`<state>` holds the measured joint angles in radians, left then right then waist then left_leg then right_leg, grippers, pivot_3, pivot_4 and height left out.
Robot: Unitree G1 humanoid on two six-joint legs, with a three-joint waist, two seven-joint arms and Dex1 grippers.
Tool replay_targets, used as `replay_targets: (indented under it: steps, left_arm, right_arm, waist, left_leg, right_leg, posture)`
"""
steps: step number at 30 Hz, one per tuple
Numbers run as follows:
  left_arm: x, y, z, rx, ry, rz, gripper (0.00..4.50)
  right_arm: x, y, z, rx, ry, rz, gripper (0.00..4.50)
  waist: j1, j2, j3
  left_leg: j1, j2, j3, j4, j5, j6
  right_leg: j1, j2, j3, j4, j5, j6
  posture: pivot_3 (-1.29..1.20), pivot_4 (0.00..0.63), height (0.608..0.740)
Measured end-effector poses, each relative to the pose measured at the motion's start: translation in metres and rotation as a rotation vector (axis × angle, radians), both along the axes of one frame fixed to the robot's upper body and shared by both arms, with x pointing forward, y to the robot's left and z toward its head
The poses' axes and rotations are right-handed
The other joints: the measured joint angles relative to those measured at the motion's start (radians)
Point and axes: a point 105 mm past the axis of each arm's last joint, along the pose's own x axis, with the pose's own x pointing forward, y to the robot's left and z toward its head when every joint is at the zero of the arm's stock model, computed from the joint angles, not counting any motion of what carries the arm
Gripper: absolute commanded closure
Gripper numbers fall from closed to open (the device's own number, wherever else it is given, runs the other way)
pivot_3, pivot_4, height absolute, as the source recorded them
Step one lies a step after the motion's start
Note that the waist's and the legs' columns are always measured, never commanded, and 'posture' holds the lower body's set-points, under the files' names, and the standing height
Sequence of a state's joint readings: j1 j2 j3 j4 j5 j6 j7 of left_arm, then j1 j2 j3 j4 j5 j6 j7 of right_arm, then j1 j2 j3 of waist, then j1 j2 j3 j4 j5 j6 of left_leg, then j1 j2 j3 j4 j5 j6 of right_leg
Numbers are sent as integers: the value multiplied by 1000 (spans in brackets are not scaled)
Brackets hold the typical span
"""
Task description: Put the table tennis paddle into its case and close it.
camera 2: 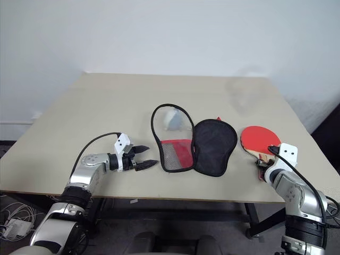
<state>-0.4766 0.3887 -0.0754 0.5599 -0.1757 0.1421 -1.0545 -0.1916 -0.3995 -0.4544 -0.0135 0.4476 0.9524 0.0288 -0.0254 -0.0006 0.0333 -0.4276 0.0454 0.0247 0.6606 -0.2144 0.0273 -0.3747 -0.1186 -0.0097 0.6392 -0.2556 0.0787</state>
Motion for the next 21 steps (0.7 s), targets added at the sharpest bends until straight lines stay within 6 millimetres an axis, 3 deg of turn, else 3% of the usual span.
replay_targets:
  steps: [5,11,15,18,21]
  left_arm:
    - [1,-2,0,-5,2,-2,0]
    - [6,-11,1,-23,12,-12,0]
    - [9,-13,1,-24,13,-17,0]
    - [9,-17,-1,-26,23,-33,0]
    - [10,-21,0,-31,18,-46,0]
  right_arm:
    - [5,2,15,34,-64,-111,3374]
    - [30,67,61,134,-225,-13,3374]
    - [32,114,51,226,-183,46,3374]
    - [31,136,44,266,-152,66,3374]
    - [27,146,33,275,-112,59,3374]
  waist:
    - [2,5,1]
    - [2,7,1]
    - [5,7,1]
    - [6,7,1]
    - [5,8,1]
  left_leg:
    - [-1,0,1,-1,0,0]
    - [-1,0,0,-2,0,0]
    - [-2,0,1,-2,0,0]
    - [-2,-1,1,-2,0,0]
    - [-2,-1,0,-2,0,0]
  right_leg:
    - [-2,0,1,1,0,0]
    - [-3,1,2,2,0,0]
    - [-3,0,2,1,0,0]
    - [-3,0,1,1,0,0]
    - [-4,0,1,1,0,0]
  posture:
    - [0,0,740]
    - [0,0,740]
    - [0,0,740]
    - [0,0,740]
    - [0,0,740]
